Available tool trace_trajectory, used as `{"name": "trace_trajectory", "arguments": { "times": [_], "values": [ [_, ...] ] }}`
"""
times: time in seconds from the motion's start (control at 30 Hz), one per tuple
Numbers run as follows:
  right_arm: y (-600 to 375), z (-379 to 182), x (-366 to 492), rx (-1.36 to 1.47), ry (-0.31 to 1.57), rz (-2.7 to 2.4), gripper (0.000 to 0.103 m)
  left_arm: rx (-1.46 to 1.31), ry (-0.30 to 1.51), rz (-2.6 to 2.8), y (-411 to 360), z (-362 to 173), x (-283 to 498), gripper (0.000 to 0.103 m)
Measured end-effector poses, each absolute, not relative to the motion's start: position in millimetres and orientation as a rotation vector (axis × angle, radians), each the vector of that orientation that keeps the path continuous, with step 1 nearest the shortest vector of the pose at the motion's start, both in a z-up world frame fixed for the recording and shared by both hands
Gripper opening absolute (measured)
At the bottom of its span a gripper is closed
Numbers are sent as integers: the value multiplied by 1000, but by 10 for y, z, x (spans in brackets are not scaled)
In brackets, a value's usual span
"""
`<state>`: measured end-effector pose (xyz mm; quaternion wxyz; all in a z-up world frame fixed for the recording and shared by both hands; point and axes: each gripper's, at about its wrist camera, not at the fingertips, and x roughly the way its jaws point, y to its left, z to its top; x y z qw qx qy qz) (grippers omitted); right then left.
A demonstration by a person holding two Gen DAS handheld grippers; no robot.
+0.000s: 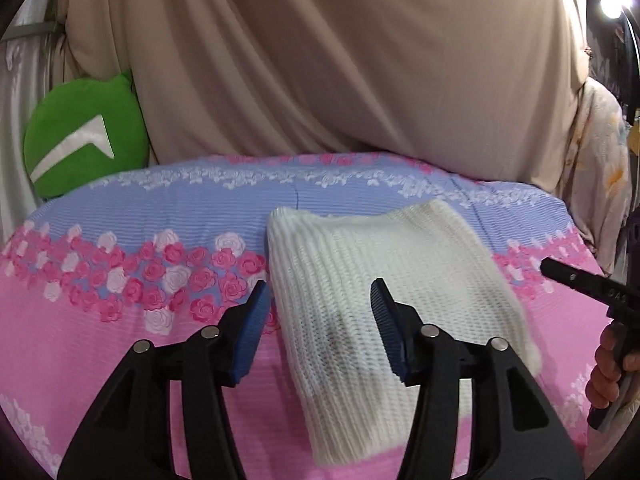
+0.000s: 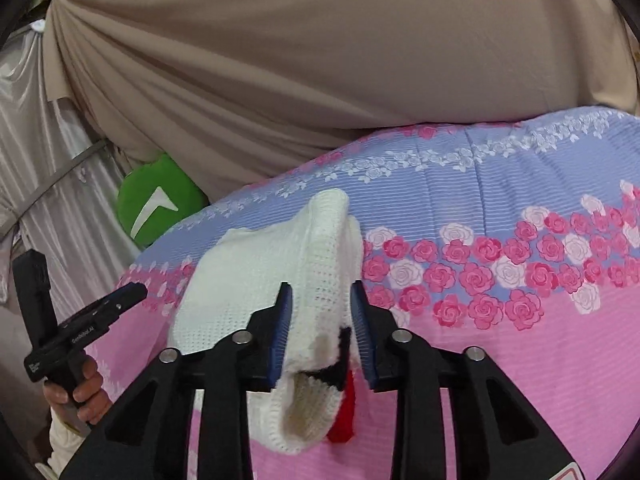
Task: Fold small clothes
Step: 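Open both grippers and release the folded sweater on the bedspread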
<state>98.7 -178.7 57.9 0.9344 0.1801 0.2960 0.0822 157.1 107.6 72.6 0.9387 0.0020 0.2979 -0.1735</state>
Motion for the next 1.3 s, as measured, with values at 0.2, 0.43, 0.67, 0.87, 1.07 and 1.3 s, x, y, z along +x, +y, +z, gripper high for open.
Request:
{"name": "trace_trajectory", "arguments": {
  "times": [0.2,0.43,0.67,0.87,1.07,1.3],
  "values": [
    [-1404,211,1151,147,725,74,8,96,689,-312,736,407,1544,53],
    [-1291,346,944,88,648,38,8,167,689,-220,654,98,1469,55],
    [-1243,99,971,52,708,0,8,152,689,-195,670,44,1342,55],
    [-1159,158,592,65,638,-36,10,123,629,-163,679,10,1122,79],
    [-1078,-28,323,58,634,-125,16,103,575,-131,688,-1,900,92],
    [-1043,-140,200,71,657,-176,53,98,600,-108,650,-36,736,96]
  ]
}}
